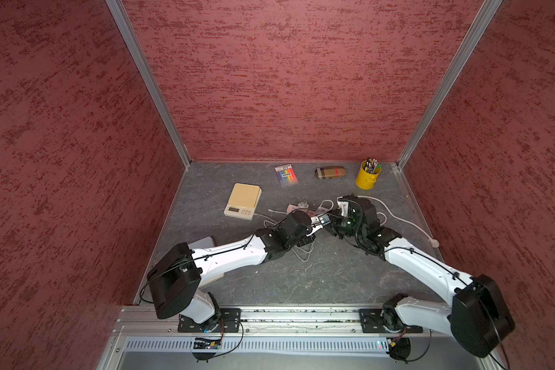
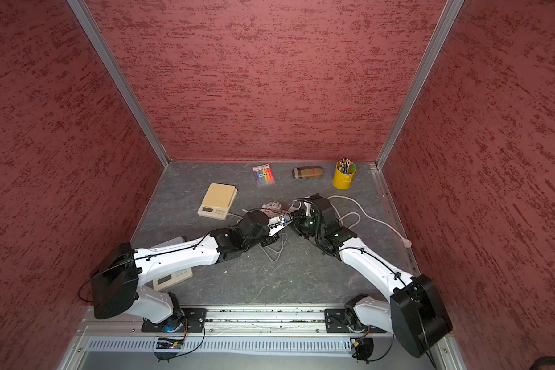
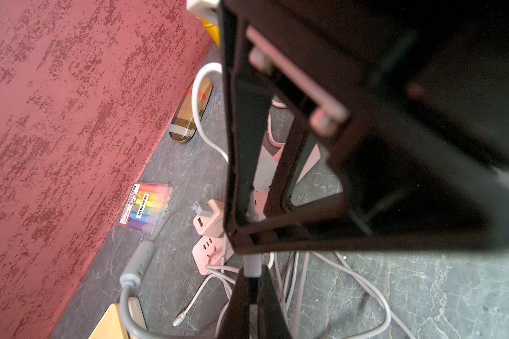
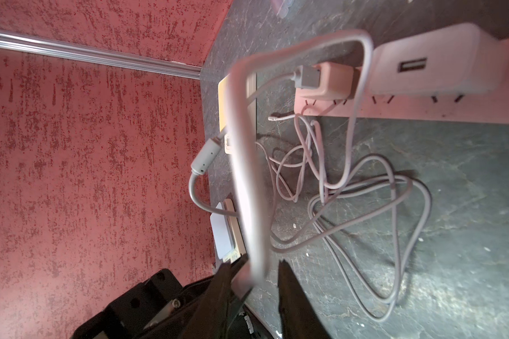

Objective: Charge the electronic scale
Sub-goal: Adjust the charging cable at the center of the board.

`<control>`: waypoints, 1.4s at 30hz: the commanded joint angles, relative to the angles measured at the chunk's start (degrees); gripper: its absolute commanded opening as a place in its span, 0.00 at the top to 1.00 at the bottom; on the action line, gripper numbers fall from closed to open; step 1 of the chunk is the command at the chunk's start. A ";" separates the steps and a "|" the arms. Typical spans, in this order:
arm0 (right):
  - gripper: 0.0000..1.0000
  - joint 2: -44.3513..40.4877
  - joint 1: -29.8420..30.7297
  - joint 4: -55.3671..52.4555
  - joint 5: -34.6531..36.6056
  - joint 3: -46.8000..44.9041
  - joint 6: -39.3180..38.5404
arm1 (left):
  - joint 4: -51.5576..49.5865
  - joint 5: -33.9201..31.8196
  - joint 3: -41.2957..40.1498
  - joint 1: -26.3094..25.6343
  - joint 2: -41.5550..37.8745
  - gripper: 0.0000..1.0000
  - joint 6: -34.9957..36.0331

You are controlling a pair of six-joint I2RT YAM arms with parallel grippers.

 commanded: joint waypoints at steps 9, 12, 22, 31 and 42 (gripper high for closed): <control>0.96 1.60 0.71 12.66 -2.84 -3.80 6.73 | 5.15 -1.48 -1.76 -3.69 1.06 1.00 5.73; 1.00 1.46 0.71 14.92 -2.79 -4.49 7.14 | 6.14 -1.26 -2.65 -3.84 0.64 0.98 5.47; 1.00 -4.28 0.62 11.88 0.39 -4.76 -9.89 | 7.67 27.34 -9.10 6.73 -11.69 0.42 -14.33; 1.00 -5.21 0.28 7.08 -5.65 -0.92 -29.31 | 10.50 60.90 -11.25 24.17 -12.90 0.44 -31.75; 1.00 -2.64 0.09 9.04 -17.65 3.60 -33.19 | 19.80 71.14 -8.74 27.06 -3.91 0.49 -41.80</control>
